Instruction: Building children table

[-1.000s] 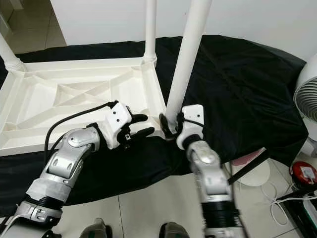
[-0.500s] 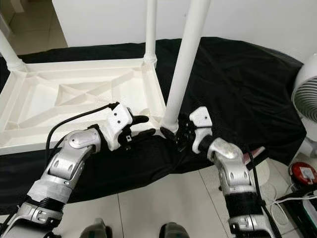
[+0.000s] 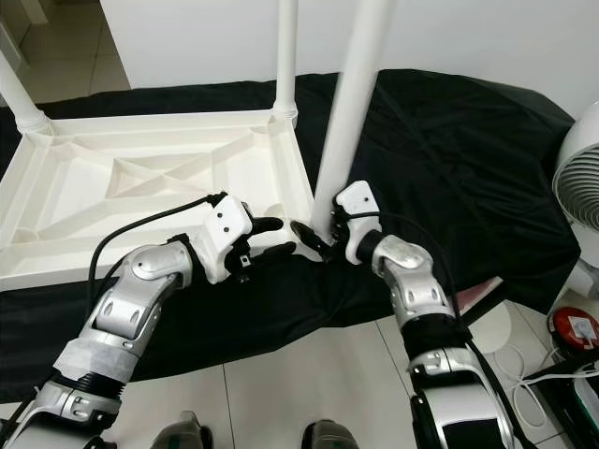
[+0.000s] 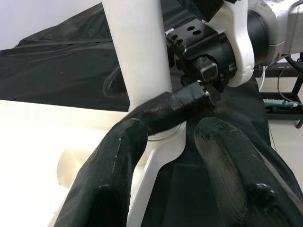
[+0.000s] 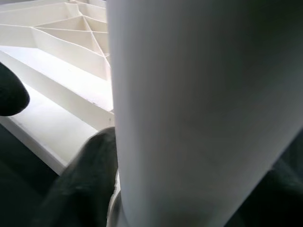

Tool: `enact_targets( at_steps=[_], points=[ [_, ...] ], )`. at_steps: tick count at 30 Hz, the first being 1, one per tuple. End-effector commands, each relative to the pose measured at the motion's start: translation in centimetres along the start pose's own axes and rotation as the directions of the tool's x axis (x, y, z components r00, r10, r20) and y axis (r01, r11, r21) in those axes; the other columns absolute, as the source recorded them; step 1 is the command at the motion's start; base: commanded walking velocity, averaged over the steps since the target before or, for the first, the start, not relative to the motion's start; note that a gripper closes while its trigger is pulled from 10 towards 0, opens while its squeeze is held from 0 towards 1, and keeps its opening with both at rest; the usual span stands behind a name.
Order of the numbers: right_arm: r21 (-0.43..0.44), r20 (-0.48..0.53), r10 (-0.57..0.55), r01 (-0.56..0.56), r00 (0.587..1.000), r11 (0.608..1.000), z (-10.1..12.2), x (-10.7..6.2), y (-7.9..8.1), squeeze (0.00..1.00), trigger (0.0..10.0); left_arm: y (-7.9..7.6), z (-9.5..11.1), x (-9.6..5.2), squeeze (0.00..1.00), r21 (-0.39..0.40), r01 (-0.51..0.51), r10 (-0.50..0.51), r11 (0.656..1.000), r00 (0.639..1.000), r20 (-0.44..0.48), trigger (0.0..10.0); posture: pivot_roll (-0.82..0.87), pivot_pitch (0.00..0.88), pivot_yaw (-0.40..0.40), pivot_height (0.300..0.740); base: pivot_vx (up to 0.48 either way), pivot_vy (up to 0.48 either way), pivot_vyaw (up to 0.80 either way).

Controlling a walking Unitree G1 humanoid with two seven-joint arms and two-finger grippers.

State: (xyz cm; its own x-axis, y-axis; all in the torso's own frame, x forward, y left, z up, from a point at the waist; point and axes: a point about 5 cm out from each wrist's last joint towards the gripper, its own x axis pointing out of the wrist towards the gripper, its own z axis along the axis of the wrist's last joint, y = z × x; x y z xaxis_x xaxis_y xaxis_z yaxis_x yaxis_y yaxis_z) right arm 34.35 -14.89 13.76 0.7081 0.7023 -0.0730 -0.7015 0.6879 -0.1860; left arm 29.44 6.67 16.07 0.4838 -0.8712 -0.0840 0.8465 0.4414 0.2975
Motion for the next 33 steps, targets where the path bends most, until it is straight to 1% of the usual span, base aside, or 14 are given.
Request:
enact_targets(
  at_steps=[1, 10, 14, 16, 17, 18, 23, 25, 26, 29, 30, 31, 32, 33],
  points=[
    [-0.014, -0.009, 0.043, -0.043, 0.999, 0.999, -0.2, 0.4, 0.2, 0.0, 0.0, 0.5, 0.2, 0.0, 0.0, 0.008, -0.072, 0.072, 0.997, 0.997, 0.008, 10.0, 0.03, 0.0, -0.001, 0.74, 0.0, 0.0, 0.0],
    [0.005, -0.032, 0.1, -0.1, 0.994, 0.995, -1.3, -0.5, 0.7, 0.0, 0.0, -0.2, 0.0, -0.3, 0.0, 0.008, -0.044, 0.044, 0.999, 0.999, -0.003, 10.0, 0.04, 0.0, -0.005, 0.74, 0.0, 0.0, 0.0],
    [0.019, -0.039, 0.088, -0.087, 0.995, 0.996, -1.7, -0.7, 0.8, 0.0, 0.0, -0.3, -0.1, -0.3, 0.0, 0.007, -0.04, 0.04, 0.999, 0.999, -0.005, 10.0, 0.04, 0.0, -0.004, 0.74, 0.0, 0.0, 0.0],
    [0.07, -0.044, -0.033, 0.036, 0.999, 0.997, -1.7, -0.7, 0.4, 0.0, 0.0, -0.3, -0.1, -0.4, 0.0, 0.006, -0.036, 0.036, 0.999, 0.999, -0.005, 10.0, 0.03, 0.0, 0.001, 0.74, 0.0, 0.0, 0.0],
    [0.07, -0.044, -0.033, 0.036, 0.999, 0.997, -1.7, -0.7, 0.4, 0.0, 0.0, -0.3, -0.1, -0.4, 0.0, 0.006, -0.036, 0.036, 0.999, 0.999, -0.005, 10.0, 0.03, 0.0, 0.001, 0.74, 0.0, 0.0, 0.0],
    [0.074, -0.041, -0.091, 0.094, 0.995, 0.993, -1.7, -0.7, 0.3, 0.0, 0.0, -0.3, -0.1, -0.4, 0.0, 0.006, -0.033, 0.033, 0.999, 0.999, -0.006, 10.0, 0.03, 0.0, 0.004, 0.74, 0.0, 0.0, 0.0],
    [0.069, -0.034, -0.148, 0.15, 0.988, 0.986, -1.5, -0.6, 0.8, 0.0, 0.0, -0.3, -0.1, -0.3, 0.0, 0.005, -0.029, 0.029, 1.0, 1.0, -0.009, 10.0, 0.02, 0.0, 0.013, 0.74, 0.0, 0.0, 0.0],
    [0.086, -0.021, -0.231, 0.232, 0.973, 0.969, -1.0, -0.2, 1.6, 0.0, 0.0, -0.3, -0.1, -0.2, 0.0, 0.008, -0.016, 0.016, 1.0, 1.0, -0.01, 10.0, 0.01, 0.0, 0.02, 0.74, 0.0, 0.0, 0.0],
    [0.086, -0.021, -0.231, 0.232, 0.973, 0.969, -1.0, -0.2, 1.6, 0.0, 0.0, -0.3, -0.1, -0.2, 0.0, 0.008, -0.016, 0.016, 1.0, 1.0, -0.01, 10.0, 0.01, 0.0, 0.02, 0.74, 0.0, 0.0, 0.0],
    [0.081, -0.001, -0.353, 0.352, 0.936, 0.933, 0.1, 0.6, 3.2, 0.0, 0.0, -0.3, 0.0, 0.0, 0.0, 0.012, -0.005, 0.006, 1.0, 1.0, -0.01, 10.0, 0.0, 0.0, 0.022, 0.74, 0.0, 0.0, 0.0],
    [0.104, -0.005, -0.387, 0.385, 0.922, 0.917, 0.3, 0.8, 3.7, 0.0, 0.0, -0.3, 0.0, 0.0, 0.0, 0.013, -0.004, 0.004, 1.0, 1.0, -0.01, 10.0, 0.0, 0.0, 0.022, 0.74, 0.0, 0.0, 0.0],
    [0.104, -0.005, -0.387, 0.385, 0.922, 0.917, 0.3, 0.8, 3.7, 0.0, 0.0, -0.3, 0.0, 0.0, 0.0, 0.013, -0.004, 0.004, 1.0, 1.0, -0.01, 10.0, 0.0, 0.0, 0.022, 0.74, 0.0, 0.0, 0.0],
    [0.116, -0.021, -0.459, 0.458, 0.888, 0.881, 0.5, 1.1, 4.2, 0.0, 0.0, -0.3, 0.0, 0.1, 0.0, 0.014, -0.002, 0.002, 1.0, 1.0, -0.009, 10.0, 0.0, 0.0, 0.022, 0.74, 0.0, 0.0, 0.0],
    [0.116, -0.026, -0.477, 0.477, 0.879, 0.871, 0.6, 1.2, 4.3, 0.0, 0.0, -0.3, 0.0, 0.1, 0.0, 0.015, -0.002, 0.002, 1.0, 1.0, -0.009, 10.0, 0.0, 0.0, 0.022, 0.74, 0.0, 0.0, 0.0]
  ],
)
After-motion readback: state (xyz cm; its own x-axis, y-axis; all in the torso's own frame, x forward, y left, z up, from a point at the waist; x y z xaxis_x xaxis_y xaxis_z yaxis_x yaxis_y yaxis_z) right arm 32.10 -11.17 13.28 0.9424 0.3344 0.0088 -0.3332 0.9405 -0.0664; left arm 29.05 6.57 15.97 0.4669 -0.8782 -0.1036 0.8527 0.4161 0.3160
